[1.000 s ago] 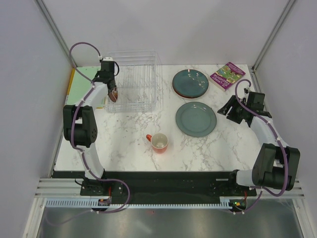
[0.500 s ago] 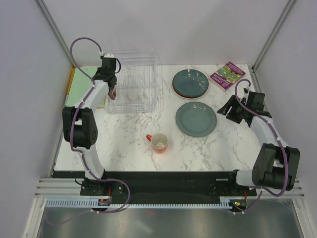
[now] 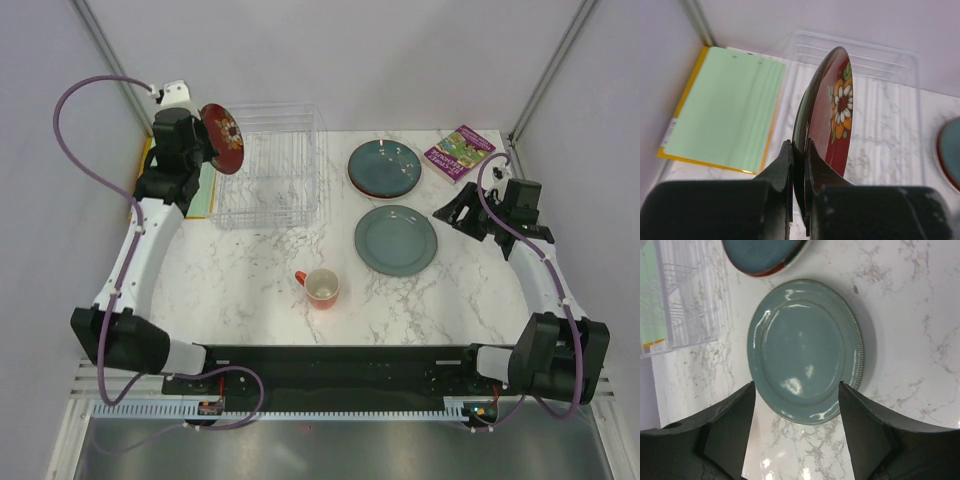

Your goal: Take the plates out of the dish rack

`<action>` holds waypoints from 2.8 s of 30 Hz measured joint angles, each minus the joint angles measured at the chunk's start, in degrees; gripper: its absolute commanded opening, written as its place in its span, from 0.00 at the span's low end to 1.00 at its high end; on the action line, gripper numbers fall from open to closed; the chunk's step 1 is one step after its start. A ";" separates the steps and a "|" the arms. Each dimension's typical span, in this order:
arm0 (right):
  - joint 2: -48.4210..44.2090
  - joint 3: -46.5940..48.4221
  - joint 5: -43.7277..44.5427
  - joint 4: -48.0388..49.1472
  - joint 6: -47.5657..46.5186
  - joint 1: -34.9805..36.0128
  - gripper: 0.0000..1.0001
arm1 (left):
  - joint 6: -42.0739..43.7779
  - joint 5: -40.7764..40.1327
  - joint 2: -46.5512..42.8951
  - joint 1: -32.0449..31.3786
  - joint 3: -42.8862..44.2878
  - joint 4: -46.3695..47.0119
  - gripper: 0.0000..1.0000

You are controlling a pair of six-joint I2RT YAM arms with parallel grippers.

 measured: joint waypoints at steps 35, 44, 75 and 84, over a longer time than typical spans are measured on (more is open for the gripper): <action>-0.07 2.34 -8.48 22.62 17.59 25.79 0.85 | -35.41 41.92 -6.58 -17.29 -25.62 24.00 0.02; 2.54 2.32 -8.85 25.59 18.73 27.43 0.09 | -36.50 41.18 -4.92 -20.06 -27.17 26.21 0.02; -2.54 -6.01 5.95 7.28 8.92 12.07 0.00 | -24.85 16.50 -34.12 -19.61 -37.64 11.08 1.00; 4.15 -7.72 7.04 7.89 7.41 11.30 0.00 | -22.43 12.48 -41.31 -19.61 -43.30 7.02 1.00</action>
